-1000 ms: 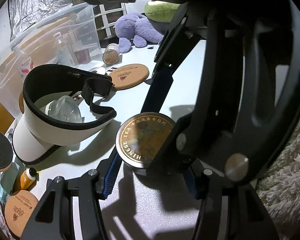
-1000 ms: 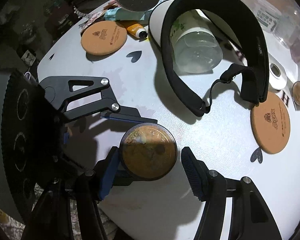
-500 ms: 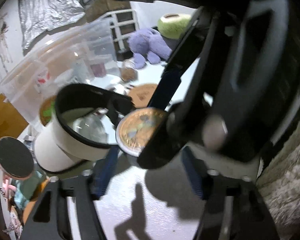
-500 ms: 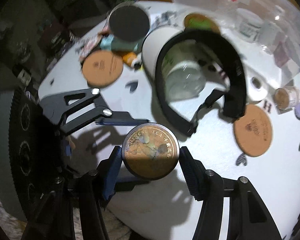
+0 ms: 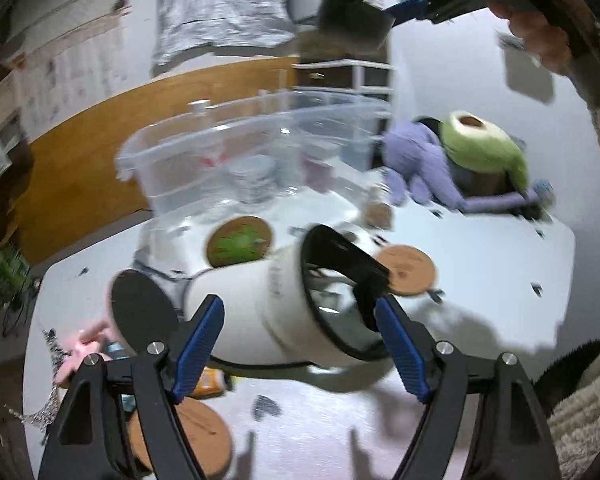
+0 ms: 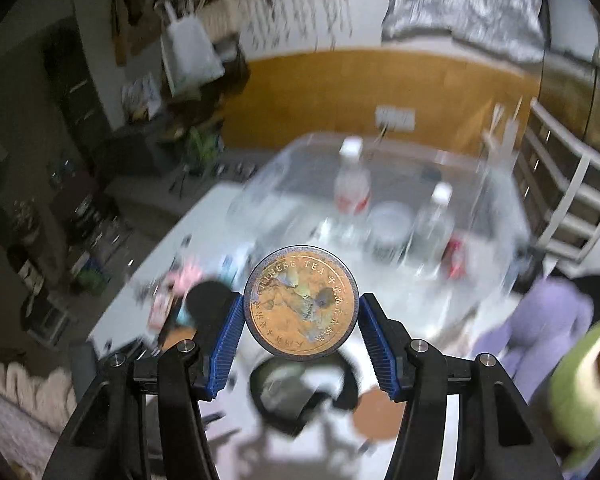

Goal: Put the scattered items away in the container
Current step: 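Carry the tea tin with the right gripper over the clear plastic box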

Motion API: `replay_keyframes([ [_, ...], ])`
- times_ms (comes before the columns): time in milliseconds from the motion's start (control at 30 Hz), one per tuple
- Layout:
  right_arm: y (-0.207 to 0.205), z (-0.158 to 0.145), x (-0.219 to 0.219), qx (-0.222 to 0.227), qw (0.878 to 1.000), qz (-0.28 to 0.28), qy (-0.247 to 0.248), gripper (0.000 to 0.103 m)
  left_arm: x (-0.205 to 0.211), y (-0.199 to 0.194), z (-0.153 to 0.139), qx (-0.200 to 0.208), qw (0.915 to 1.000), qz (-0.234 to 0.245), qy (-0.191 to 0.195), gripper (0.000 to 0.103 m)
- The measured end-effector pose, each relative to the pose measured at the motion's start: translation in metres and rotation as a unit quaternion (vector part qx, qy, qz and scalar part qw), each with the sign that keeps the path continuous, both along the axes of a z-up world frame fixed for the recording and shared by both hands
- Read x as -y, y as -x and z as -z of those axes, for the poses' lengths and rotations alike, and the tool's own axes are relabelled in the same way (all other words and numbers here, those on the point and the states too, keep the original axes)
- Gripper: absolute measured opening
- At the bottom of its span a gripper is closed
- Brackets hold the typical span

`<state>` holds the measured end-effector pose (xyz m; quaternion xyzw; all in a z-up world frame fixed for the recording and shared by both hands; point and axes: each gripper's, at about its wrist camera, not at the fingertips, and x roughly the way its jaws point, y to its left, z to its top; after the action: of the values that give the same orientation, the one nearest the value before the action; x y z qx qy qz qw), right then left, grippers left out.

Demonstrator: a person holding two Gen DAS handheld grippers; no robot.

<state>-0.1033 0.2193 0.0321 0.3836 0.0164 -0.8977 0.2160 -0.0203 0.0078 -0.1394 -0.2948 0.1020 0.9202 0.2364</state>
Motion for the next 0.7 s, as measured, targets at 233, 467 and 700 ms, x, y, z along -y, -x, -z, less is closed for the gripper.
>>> replay_keyframes([
  [233,0.117,0.010,-0.030,0.069,0.995,0.074,0.004,0.059,0.026,0.025,-0.007,-0.001,0.9990,-0.044,-0.010,0.078],
  [467,0.209,0.088,-0.025,0.192,0.974,0.076,-0.091,0.059,0.042,0.055,-0.001,0.006,0.9975,-0.068,-0.015,0.079],
  [700,0.256,0.118,0.006,0.197,0.972,0.044,-0.119,0.059,0.054,0.075,0.017,0.034,0.9950,-0.094,-0.014,0.079],
])
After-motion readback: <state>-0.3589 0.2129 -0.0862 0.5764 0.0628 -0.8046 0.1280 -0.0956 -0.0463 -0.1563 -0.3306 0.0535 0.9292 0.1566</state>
